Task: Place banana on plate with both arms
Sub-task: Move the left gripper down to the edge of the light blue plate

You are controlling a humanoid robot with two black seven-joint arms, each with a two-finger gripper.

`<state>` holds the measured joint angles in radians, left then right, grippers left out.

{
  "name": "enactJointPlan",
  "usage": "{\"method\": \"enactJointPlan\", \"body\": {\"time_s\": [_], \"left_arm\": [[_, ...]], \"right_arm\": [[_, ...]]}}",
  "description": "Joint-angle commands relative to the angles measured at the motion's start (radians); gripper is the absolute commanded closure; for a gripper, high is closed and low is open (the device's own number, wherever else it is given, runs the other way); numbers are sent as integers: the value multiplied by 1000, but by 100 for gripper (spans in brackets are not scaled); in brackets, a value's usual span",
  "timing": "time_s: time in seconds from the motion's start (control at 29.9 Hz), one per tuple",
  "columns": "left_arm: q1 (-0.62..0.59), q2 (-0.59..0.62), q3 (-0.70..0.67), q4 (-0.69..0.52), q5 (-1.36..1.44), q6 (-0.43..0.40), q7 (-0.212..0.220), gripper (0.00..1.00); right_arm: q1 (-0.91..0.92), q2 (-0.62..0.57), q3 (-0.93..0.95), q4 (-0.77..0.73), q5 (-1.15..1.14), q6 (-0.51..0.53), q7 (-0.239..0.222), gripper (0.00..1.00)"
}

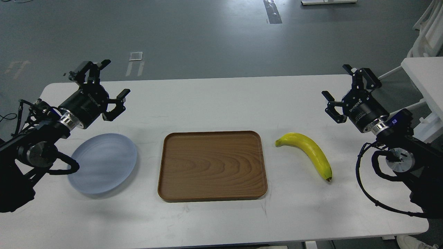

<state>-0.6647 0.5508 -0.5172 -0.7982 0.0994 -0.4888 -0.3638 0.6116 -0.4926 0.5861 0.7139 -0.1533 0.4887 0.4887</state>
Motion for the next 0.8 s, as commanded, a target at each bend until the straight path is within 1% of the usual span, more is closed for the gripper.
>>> {"method": "enactJointPlan", "body": {"time_s": [0.0,0.27,0.4,0.47,0.5,0.57,0.6,0.64,0.67,0.7,0.74,0.77], "left_arm": [[2,-8,-1,14,0,0,-6,0],[-12,1,6,22,3,0,-1,0],[-19,32,-4,31,13,0,-15,0],[-44,46,5,30,26,0,-17,0],[-53,50,9,25,43,0,-18,0],[-58,76,6,2,162,0,-26,0],[-62,113,0,-27,272,0,-50,0],[-67,151,0,-68,380,0,-96,0],[-73,170,0,-94,435,0,-118,0],[-79,187,0,-123,488,0,-125,0],[-91,222,0,-181,597,0,-125,0],[-95,241,0,-208,653,0,-125,0]], "right_arm": [[0,-1,0,-1,0,0,0,0],[0,0,-2,-1,0,0,0,0],[2,0,-5,1,0,0,0,0],[4,0,-6,2,-2,0,0,0],[4,0,-9,2,-3,0,0,0],[10,0,-40,6,-5,0,0,0],[14,2,-63,7,-5,0,0,0],[17,6,-77,9,-8,0,0,0],[19,11,-81,9,-8,0,0,0],[20,17,-81,9,-8,0,0,0],[30,25,-84,7,-9,0,0,0],[36,26,-88,7,-9,0,0,0]]}}
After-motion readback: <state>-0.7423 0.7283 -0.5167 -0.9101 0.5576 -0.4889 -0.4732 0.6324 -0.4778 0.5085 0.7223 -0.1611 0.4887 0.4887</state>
